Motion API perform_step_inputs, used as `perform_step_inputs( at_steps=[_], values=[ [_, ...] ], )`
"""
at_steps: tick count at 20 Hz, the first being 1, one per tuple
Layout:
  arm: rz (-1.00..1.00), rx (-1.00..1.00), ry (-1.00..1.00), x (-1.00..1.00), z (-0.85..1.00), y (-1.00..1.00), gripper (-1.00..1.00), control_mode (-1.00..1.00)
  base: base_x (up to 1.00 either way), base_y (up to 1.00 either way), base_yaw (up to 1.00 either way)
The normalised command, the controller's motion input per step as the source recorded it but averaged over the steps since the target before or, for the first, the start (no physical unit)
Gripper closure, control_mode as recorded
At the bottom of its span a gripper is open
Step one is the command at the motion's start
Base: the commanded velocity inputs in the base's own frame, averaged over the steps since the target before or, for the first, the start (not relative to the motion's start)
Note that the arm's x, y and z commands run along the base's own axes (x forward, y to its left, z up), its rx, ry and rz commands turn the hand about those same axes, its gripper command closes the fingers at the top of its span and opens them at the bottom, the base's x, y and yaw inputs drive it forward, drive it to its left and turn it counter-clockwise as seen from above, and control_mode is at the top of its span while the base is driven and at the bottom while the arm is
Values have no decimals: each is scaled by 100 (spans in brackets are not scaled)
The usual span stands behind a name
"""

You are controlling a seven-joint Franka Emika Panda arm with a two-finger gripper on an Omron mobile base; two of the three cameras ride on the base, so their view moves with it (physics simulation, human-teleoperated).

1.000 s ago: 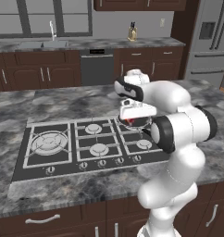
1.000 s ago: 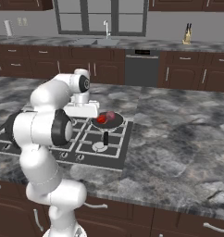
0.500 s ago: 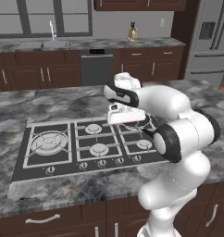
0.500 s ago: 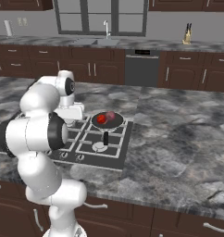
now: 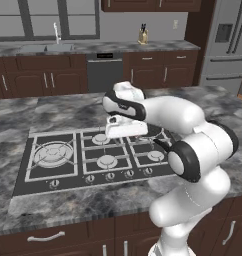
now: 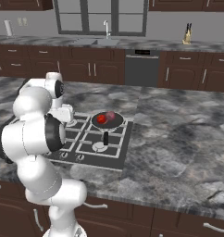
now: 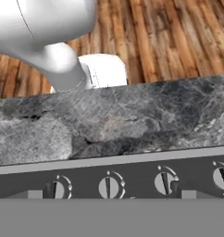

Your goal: Place the pan on the rear right burner on the stove. Then place the tomato and the onion in the pan and turn on the rear right burner.

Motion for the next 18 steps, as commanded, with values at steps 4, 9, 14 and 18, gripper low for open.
perform_step_inputs(
  at_steps=[4,9,14,18],
  values=[
    [-22,4,2,42,-10,-16,-100,-100,0,0,0],
    [-33,6,0,0,-6,-16,-100,-100,0,0,0],
    [-2,-3,-5,0,-22,0,-100,-100,0,0,0],
    [0,-8,-14,0,-35,1,-100,-100,0,0,0]
  ],
)
